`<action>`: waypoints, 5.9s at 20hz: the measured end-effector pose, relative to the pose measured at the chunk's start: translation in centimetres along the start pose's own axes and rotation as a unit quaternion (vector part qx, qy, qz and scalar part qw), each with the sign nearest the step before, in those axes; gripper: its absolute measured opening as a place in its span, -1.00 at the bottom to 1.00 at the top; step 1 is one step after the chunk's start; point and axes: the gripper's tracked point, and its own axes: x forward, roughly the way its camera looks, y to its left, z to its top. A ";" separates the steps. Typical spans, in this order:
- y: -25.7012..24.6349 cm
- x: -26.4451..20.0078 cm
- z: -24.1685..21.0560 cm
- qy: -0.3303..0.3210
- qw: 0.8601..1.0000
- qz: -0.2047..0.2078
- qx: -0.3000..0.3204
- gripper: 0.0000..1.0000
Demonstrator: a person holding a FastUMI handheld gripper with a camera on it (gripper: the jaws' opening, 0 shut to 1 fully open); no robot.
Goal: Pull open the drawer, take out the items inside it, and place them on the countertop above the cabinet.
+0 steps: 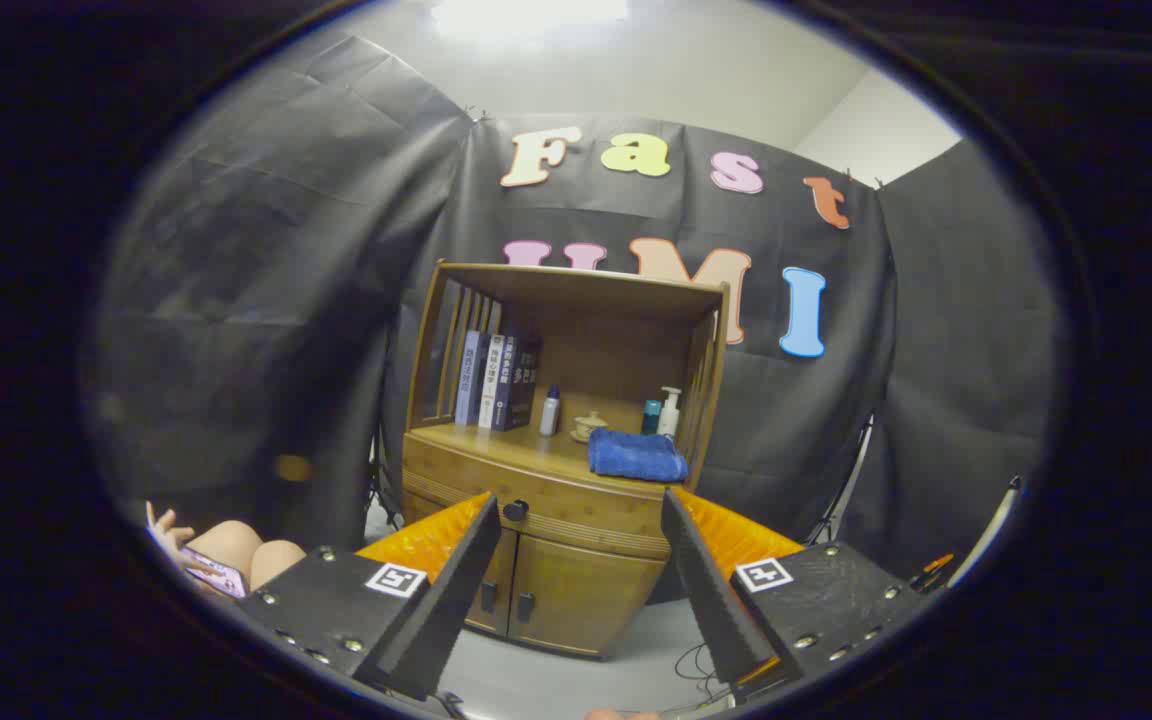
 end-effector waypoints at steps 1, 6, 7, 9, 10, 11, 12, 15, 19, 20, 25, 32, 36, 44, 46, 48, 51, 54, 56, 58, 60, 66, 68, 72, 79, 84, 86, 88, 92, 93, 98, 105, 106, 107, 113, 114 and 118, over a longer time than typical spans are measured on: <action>0.2 0.0 -0.2 0.000 1.000 0.003 -0.001 0.94; -0.1 0.3 -0.1 -0.003 1.000 0.001 -0.006 0.94; -0.1 0.3 -0.1 -0.004 1.000 0.001 -0.007 0.94; 0.0 0.3 -0.2 -0.003 1.000 0.002 -0.009 0.93; 0.0 0.3 -0.3 -0.003 1.000 0.002 -0.010 0.93; -0.1 0.2 -0.3 -0.003 1.000 0.001 -0.010 0.93; 0.0 0.2 -0.3 -0.003 1.000 0.002 -0.009 0.93; -0.3 0.2 -0.3 -0.002 1.000 -0.002 -0.010 0.94; -0.5 0.3 -0.7 0.002 1.000 -0.007 -0.008 0.94; -0.6 0.3 -0.7 0.002 1.000 -0.008 -0.009 0.94; 0.1 1.1 -1.2 0.000 1.000 -0.005 -0.015 0.94; 3.4 8.8 -4.1 0.008 1.000 0.003 0.001 0.94; 6.3 14.3 -6.6 0.007 1.000 0.011 0.001 0.94; 10.4 24.7 -12.5 0.028 1.000 0.000 0.011 0.79; 10.9 27.4 -14.0 0.039 0.999 -0.007 0.007 0.70; 11.7 29.2 -16.7 0.069 0.997 -0.010 0.011 0.69; 11.5 31.6 -19.4 0.101 0.994 -0.035 0.015 0.70; 11.1 33.1 -19.9 0.096 0.994 -0.048 0.016 0.27; 11.5 34.0 -19.8 0.089 0.994 -0.051 0.027 0.01; 10.9 34.4 -19.9 0.090 0.993 -0.068 0.047 -0.22; 10.9 35.0 -20.1 0.095 0.990 -0.077 0.068 -0.34; 11.2 32.4 -20.1 0.120 0.986 -0.084 0.081 -0.44; 11.4 30.9 -19.9 0.120 0.986 -0.078 0.085 -0.44; 11.6 27.7 -19.7 0.124 0.986 -0.073 0.078 -0.61; 11.6 22.0 -15.2 0.069 0.994 -0.072 0.042 -0.79; 13.1 20.2 -14.6 0.060 0.998 -0.028 0.010 -0.97; 12.9 20.2 -15.1 0.072 0.996 -0.031 0.029 -0.97; 13.0 20.2 -15.7 0.089 0.994 -0.034 0.044 -0.88; 12.1 22.6 -17.9 0.119 0.990 -0.042 0.057 -0.31; 12.1 22.9 -18.4 0.126 0.990 -0.043 0.052 -0.29; 12.1 24.0 -20.6 0.151 0.985 -0.057 0.057 -0.08; 12.2 24.2 -19.6 0.122 0.989 -0.058 0.062 -0.08; 12.1 24.2 -19.7 0.123 0.989 -0.059 0.058 -0.08; 12.1 24.3 -19.9 0.124 0.989 -0.061 0.059 -0.08; 11.8 24.2 -19.6 0.123 0.988 -0.065 0.065 -0.45; 11.9 24.2 -19.7 0.122 0.988 -0.064 0.065 -0.45; 11.9 24.2 -19.7 0.127 0.988 -0.062 0.067 -0.45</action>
